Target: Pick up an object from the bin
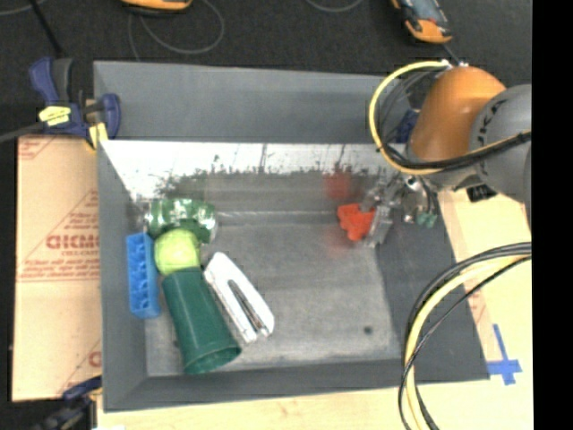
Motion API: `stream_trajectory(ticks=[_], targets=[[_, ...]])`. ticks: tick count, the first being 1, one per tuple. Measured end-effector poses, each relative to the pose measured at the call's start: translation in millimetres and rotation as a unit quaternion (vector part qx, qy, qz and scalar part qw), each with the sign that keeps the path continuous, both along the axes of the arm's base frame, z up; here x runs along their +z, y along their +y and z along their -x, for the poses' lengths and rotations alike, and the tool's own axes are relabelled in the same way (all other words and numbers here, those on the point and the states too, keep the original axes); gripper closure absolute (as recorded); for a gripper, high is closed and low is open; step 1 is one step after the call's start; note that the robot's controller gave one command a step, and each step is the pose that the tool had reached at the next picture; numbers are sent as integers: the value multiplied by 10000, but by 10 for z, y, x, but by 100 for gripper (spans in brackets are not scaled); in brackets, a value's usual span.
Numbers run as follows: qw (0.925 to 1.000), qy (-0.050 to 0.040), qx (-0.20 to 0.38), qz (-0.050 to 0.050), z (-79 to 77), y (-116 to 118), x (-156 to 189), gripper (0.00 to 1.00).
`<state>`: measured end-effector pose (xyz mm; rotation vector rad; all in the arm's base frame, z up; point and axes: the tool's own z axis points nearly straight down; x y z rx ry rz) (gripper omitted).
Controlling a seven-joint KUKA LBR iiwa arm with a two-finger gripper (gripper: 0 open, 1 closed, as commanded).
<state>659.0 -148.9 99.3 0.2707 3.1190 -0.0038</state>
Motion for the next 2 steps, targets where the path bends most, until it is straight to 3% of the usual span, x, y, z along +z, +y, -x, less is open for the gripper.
stream_trajectory(ticks=[1, 2], targets=[[10000, -7, 22, 6, 1, -2, 621, 100], [10000, 56, 6, -10, 6, -13, -6, 100]])
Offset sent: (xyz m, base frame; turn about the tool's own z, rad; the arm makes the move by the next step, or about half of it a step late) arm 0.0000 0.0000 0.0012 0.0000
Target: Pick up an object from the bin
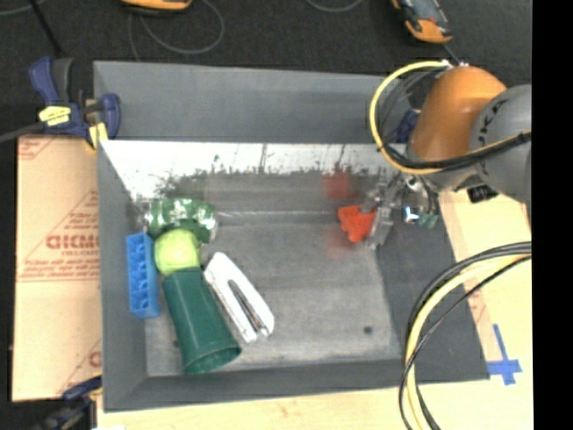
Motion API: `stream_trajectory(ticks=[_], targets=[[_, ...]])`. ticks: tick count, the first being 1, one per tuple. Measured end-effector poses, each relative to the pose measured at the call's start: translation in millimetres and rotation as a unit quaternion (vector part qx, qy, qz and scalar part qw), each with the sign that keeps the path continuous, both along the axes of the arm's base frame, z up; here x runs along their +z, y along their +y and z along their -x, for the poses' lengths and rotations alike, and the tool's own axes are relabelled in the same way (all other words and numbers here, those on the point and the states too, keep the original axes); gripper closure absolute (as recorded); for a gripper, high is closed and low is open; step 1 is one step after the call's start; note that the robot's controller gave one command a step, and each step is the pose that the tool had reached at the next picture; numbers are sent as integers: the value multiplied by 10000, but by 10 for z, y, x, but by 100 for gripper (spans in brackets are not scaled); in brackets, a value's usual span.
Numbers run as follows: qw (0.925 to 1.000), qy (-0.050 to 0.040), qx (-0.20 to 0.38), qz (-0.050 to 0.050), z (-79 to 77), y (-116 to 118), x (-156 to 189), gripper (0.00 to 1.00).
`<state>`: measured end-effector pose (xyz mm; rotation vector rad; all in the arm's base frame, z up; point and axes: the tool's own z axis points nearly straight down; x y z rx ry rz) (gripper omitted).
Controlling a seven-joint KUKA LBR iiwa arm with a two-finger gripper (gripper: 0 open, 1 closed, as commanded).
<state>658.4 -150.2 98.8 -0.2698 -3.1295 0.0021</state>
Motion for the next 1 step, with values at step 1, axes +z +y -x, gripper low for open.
stream_trajectory(ticks=[1], targets=[[10000, -71, 14, 16, -36, -10, 883, 100]])
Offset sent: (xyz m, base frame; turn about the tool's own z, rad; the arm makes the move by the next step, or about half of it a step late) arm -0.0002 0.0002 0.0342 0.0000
